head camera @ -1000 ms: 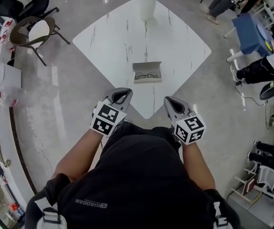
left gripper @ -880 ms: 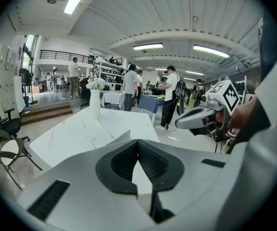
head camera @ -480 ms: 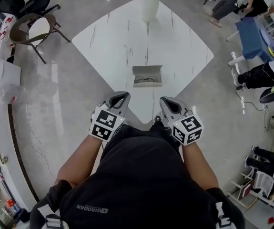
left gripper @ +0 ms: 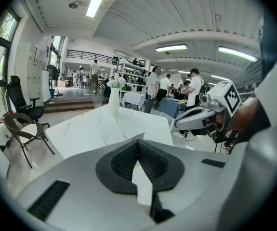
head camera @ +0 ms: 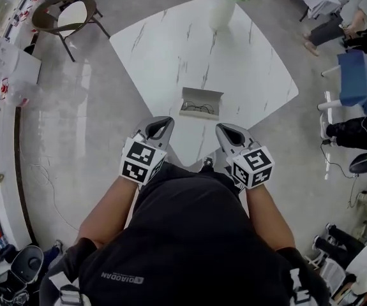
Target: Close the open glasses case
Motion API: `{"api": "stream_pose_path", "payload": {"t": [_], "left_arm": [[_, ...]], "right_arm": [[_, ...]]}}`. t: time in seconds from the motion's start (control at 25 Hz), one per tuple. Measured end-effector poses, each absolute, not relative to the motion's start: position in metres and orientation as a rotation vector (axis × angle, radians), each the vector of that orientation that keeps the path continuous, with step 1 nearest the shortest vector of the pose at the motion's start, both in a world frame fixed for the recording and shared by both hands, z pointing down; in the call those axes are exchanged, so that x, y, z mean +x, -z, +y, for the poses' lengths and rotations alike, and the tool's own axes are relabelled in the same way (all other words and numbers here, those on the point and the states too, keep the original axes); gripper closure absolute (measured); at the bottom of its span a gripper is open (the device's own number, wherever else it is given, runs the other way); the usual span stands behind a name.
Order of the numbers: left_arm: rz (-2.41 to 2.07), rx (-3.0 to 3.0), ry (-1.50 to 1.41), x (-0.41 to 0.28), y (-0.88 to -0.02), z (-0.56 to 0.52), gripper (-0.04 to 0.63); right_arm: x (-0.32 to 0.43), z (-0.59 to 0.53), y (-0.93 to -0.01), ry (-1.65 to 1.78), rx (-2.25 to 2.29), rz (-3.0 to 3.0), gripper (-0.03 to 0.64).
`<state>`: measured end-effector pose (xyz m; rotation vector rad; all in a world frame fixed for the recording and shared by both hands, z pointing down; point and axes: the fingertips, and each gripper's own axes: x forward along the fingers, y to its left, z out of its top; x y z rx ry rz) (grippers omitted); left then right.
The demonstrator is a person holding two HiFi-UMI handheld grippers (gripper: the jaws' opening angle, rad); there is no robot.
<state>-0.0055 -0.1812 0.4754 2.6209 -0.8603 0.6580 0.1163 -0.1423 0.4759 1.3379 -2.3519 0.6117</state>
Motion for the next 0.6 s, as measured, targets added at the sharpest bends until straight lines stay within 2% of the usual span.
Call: {"api": "stream_pose_path", "payload": {"t": [0.6], "left_arm": [[-0.906,2.650,-0.764,0.020,-0.470,-0.181,0.592]], "right_arm": [[0.138,-0.152,-0.475,-0.555,1.310,-2.412,0.615]]}}
